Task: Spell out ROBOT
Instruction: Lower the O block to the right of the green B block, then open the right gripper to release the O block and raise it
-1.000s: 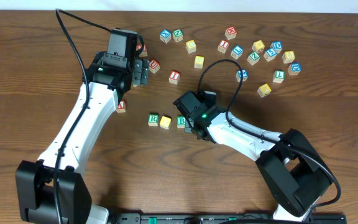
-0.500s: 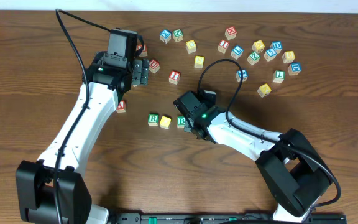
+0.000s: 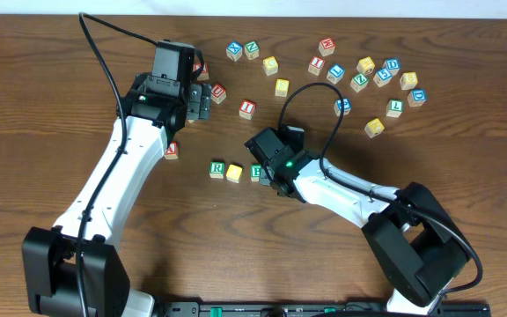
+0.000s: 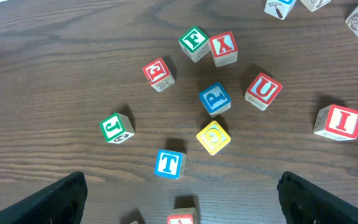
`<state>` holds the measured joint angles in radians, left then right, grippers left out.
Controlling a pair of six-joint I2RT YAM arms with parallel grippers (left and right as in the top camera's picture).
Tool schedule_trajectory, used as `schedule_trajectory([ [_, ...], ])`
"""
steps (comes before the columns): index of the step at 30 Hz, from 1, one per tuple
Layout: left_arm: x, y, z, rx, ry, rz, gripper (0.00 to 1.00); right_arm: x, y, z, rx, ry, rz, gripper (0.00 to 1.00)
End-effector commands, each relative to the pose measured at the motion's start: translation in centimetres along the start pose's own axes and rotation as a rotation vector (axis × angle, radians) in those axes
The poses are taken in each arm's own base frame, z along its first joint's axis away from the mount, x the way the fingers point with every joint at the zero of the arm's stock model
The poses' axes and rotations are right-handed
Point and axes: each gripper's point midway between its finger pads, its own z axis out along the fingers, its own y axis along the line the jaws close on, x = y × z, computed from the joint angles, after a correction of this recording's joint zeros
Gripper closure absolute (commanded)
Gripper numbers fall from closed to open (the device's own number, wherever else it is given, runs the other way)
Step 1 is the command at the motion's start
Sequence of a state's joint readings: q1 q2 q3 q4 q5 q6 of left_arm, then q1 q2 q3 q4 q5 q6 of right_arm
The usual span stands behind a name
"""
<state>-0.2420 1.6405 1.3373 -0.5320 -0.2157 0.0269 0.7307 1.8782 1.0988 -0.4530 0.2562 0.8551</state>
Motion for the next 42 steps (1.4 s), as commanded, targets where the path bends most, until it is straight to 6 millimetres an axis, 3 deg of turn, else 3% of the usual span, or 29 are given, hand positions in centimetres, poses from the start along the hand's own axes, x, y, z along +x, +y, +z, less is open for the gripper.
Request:
schedule_trajectory([
  [1,-1.16,0.77,-1.18,-0.015,-0.038,-0.009,0.04,-0.03,0.44,-0.65,-0.019,-0.01,-0.011,0.82],
  [14,-1.16,0.77,-1.18,-0.015,-0.038,-0.009,0.04,0.25,1.11,-0.8,-0.035,-0.014,-0.024,0.8],
  [21,-1.15,0.77,-1.18,-0.015,-0.037,-0.009,0.04,0.2,1.07,-0.8,-0.033,-0.017,-0.023,0.52],
  [42,-1.15,0.77,-1.18,-0.015,-0.037,-0.009,0.04,-0.42,0.43,-0.61,-0.022,-0.022,-0.004,0.47],
])
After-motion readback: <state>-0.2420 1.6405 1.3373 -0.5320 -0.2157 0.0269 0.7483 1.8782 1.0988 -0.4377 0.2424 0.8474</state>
